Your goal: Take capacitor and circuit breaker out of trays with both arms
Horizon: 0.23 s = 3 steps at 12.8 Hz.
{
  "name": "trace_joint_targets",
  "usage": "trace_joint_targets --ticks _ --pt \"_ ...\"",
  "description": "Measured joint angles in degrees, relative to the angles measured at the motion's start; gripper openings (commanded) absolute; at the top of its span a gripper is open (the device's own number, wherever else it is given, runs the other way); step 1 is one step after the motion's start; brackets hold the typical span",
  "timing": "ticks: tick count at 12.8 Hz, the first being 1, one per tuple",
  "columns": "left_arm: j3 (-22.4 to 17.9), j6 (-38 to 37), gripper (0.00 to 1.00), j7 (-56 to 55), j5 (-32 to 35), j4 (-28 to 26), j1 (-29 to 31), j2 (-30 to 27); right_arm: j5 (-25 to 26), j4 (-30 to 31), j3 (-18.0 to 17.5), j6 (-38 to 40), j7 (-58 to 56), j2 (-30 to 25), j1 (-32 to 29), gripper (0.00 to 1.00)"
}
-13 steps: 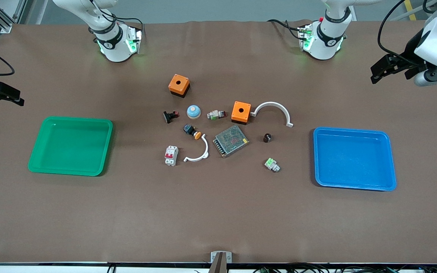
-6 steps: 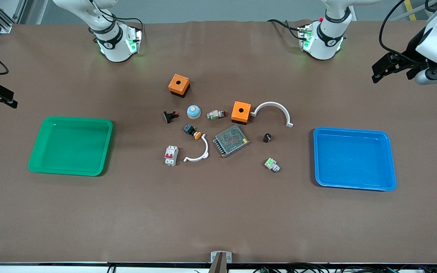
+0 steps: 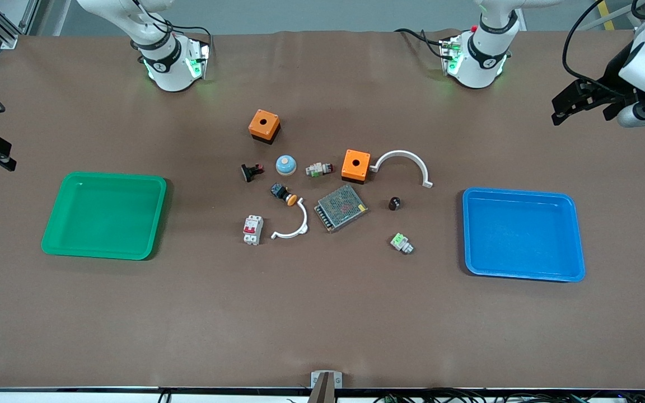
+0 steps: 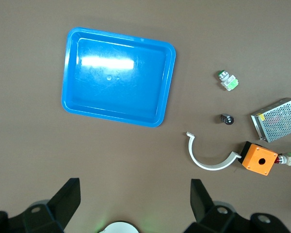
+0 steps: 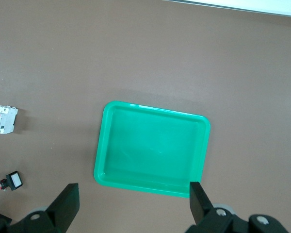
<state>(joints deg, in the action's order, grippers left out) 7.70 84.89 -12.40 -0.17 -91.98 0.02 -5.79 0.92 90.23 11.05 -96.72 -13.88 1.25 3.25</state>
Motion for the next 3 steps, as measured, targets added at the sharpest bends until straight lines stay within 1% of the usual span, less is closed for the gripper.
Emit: trace_joint_targets --ticks 3 --pt "0.0 0.0 1.0 0.0 0.0 0.1 0.0 0.2 -2.3 -0.8 0.2 0.2 0.6 0.7 -0.3 1.0"
